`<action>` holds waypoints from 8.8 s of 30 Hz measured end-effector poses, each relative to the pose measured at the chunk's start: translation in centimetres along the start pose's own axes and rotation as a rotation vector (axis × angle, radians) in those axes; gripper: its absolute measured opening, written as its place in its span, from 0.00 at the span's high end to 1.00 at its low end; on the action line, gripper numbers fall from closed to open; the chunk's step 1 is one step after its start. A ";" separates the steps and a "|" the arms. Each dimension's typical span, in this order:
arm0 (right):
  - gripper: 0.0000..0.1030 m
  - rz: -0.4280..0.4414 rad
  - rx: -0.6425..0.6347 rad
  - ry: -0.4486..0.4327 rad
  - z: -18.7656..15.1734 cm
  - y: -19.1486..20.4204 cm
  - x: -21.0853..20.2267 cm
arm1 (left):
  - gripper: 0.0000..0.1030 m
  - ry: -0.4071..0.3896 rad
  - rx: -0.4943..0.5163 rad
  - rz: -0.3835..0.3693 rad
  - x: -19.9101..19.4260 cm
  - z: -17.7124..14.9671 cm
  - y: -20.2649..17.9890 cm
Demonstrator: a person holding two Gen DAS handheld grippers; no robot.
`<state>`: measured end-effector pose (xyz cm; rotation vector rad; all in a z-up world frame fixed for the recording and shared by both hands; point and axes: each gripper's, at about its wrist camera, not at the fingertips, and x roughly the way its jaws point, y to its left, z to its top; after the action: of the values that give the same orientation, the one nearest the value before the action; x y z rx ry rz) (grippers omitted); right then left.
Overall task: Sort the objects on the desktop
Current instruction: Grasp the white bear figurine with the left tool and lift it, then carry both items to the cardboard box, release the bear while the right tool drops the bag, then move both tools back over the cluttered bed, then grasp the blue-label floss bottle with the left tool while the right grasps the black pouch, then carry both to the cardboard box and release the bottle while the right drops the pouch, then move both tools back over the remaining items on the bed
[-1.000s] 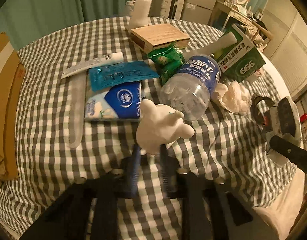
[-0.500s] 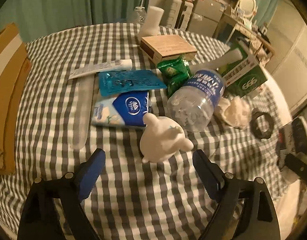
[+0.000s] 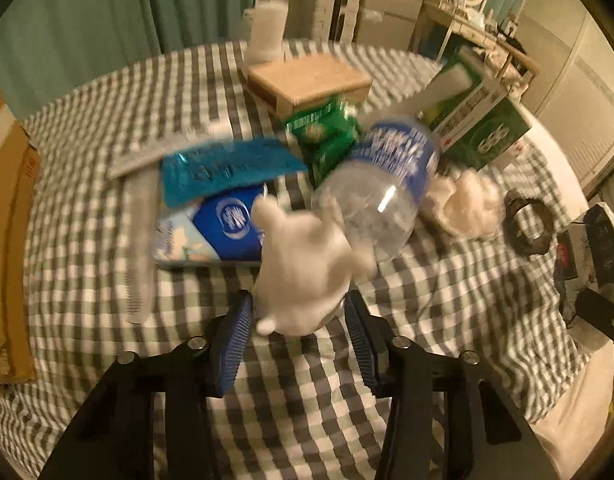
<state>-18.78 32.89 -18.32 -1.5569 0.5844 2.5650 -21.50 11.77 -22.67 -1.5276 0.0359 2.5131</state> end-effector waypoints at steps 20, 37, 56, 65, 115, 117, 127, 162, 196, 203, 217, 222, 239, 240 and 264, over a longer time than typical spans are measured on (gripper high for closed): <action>0.66 0.025 -0.065 -0.074 -0.4 3.6 -4.2 | 0.27 0.038 -0.047 0.018 1.2 0.1 1.0; 0.66 0.019 -0.069 -0.058 0.0 4.0 -4.0 | 0.50 -0.082 -0.059 -0.101 -5.9 0.7 2.6; 0.66 0.173 -0.324 -0.264 -2.4 20.4 -18.1 | 0.50 -0.312 -0.006 0.057 -26.5 2.7 13.0; 0.66 0.395 -0.488 -0.175 -4.1 31.6 -17.6 | 0.50 -0.292 -0.123 0.131 -28.4 1.2 21.8; 0.24 0.004 -0.041 -0.227 -2.2 2.4 -12.7 | 0.00 -0.175 0.027 0.077 -15.4 -2.0 3.0; 0.24 0.016 0.008 -0.205 -2.2 -0.2 -11.8 | 0.00 -0.161 0.054 0.071 -13.8 -1.6 1.2; 0.24 0.008 0.029 -0.132 0.8 -5.6 -5.1 | 0.00 -0.083 0.058 0.088 -4.4 2.6 -2.5; 0.62 0.064 0.000 -0.012 4.4 -8.4 5.2 | 0.36 0.006 0.120 -0.002 2.2 3.6 -3.9; 0.62 0.199 -0.289 -0.288 1.2 10.5 -15.7 | 0.36 -0.328 -0.084 -0.021 -24.1 4.3 7.6; 0.62 0.228 -0.429 -0.283 -1.5 17.9 -16.6 | 0.36 -0.356 -0.175 -0.003 -26.2 2.7 13.5; 0.62 0.338 -0.589 -0.194 -3.7 30.8 -13.3 | 0.36 -0.346 -0.317 0.174 -26.7 -0.3 27.4; 0.62 0.349 -0.627 -0.128 -4.8 35.0 -10.1 | 0.36 -0.302 -0.378 0.175 -24.6 -1.7 31.9; 0.62 0.340 -0.652 0.003 -5.7 41.1 -2.9 | 0.01 -0.222 -0.458 0.125 -20.1 -3.9 36.4; 0.62 0.330 -0.656 0.004 -5.7 41.3 -2.7 | 0.01 -0.216 -0.463 0.122 -20.1 -4.0 36.6; 0.19 0.348 -0.459 -0.124 -3.3 36.1 -5.4 | 0.01 -0.218 -0.427 0.139 -21.6 -5.1 33.4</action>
<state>-22.99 -0.94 -5.00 -1.5009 0.2827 3.2137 -13.51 -24.94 -8.82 -1.4119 -0.4705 2.9241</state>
